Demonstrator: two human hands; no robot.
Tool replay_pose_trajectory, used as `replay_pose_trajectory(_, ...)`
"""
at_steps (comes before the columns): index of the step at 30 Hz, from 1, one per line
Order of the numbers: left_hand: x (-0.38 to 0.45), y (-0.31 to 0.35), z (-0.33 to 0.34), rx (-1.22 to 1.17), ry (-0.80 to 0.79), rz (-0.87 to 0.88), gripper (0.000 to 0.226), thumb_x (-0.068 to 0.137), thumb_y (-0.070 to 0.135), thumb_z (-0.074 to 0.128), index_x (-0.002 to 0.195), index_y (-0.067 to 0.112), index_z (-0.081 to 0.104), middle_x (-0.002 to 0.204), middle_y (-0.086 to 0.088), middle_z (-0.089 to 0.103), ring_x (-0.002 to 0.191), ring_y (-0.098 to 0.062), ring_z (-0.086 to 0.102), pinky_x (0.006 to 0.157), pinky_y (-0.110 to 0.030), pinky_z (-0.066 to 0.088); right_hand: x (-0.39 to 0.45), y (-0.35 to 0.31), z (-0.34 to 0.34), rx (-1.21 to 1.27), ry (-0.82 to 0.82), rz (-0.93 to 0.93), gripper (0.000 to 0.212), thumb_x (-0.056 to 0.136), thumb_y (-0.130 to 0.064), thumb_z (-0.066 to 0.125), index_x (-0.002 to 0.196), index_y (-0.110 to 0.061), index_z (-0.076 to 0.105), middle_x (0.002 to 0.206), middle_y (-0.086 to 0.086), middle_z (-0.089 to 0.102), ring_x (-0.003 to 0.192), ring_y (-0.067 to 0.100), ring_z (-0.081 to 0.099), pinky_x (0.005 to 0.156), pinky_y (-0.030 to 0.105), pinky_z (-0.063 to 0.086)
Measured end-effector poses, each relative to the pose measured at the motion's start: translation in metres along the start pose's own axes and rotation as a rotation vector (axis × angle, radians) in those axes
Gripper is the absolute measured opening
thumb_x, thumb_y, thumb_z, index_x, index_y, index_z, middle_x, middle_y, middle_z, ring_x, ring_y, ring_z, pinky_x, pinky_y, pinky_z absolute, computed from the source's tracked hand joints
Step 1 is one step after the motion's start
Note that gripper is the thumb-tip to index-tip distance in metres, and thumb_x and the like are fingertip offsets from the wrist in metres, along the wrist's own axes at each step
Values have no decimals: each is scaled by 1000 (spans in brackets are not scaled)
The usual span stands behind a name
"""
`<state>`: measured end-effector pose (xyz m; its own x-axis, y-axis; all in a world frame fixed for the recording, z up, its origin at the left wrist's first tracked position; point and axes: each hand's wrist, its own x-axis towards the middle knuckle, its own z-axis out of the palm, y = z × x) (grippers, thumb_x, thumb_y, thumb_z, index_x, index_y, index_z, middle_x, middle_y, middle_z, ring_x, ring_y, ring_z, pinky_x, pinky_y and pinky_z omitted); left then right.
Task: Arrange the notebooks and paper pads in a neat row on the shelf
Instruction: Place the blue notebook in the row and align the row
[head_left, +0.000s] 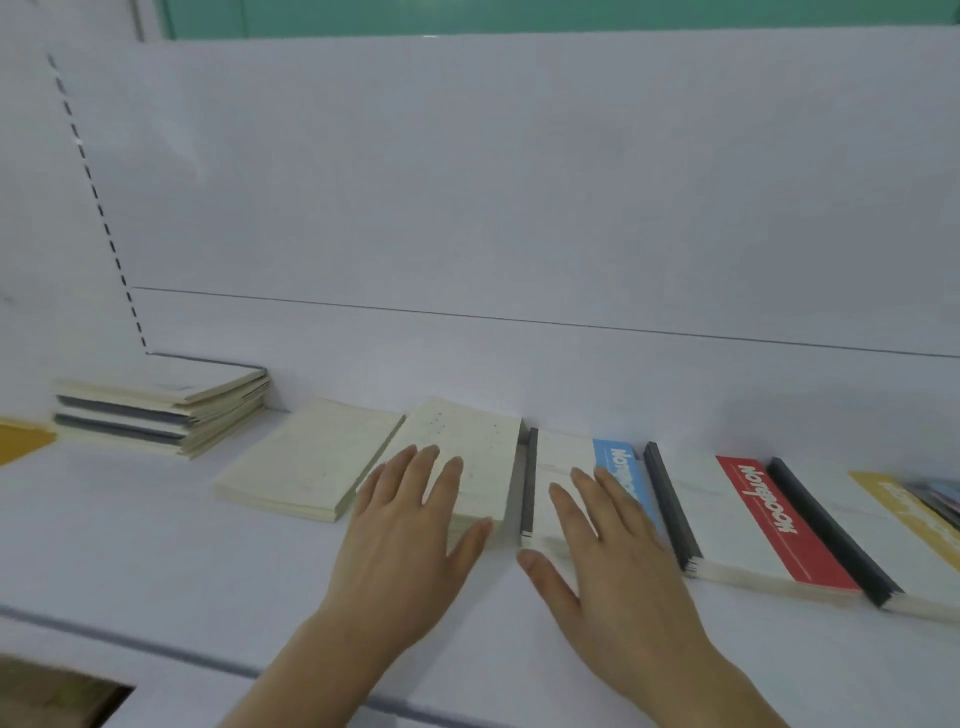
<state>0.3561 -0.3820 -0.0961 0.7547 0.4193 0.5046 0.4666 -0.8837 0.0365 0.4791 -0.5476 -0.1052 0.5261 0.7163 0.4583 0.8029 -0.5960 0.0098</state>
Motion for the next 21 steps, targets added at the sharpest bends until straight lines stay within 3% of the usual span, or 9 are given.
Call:
replay_pose_trajectory(10, -66, -133, -58, 55, -4, -124, 71, 94, 63, 28, 137, 14, 56, 141, -11, 56, 134, -32, 49, 106, -51, 45, 12, -153, -21, 66, -1, -74, 69, 95, -66, 24, 135, -18, 54, 144, 5, 49, 139, 25, 37, 109, 43, 37)
replay_pose_trajectory(12, -81, -170, -72, 75, -16, -155, 72, 94, 64, 26, 137, 14, 56, 141, -11, 56, 134, -33, 49, 107, -51, 44, 14, -196, -21, 93, -4, -100, 71, 95, -67, 20, 140, -19, 48, 148, 5, 43, 142, 24, 29, 113, 42, 31)
replay_pose_trajectory(16, -106, -233, -93, 75, -68, -196, 78, 92, 66, 14, 147, 19, 43, 154, -8, 42, 145, -30, 33, 117, -49, 30, 22, -270, -21, 186, -71, -153, 79, 89, -70, 2, 153, -25, 18, 161, -3, 9, 148, 16, -6, 119, 34, 0)
replay_pose_trajectory(21, -117, -298, -105, 57, -67, -236, 80, 92, 67, 11, 149, 19, 40, 156, -8, 38, 147, -29, 28, 119, -49, 27, 50, -334, -9, 194, -36, -175, 80, 89, -68, 1, 151, -23, 25, 160, -1, 18, 148, 19, 3, 118, 33, 1)
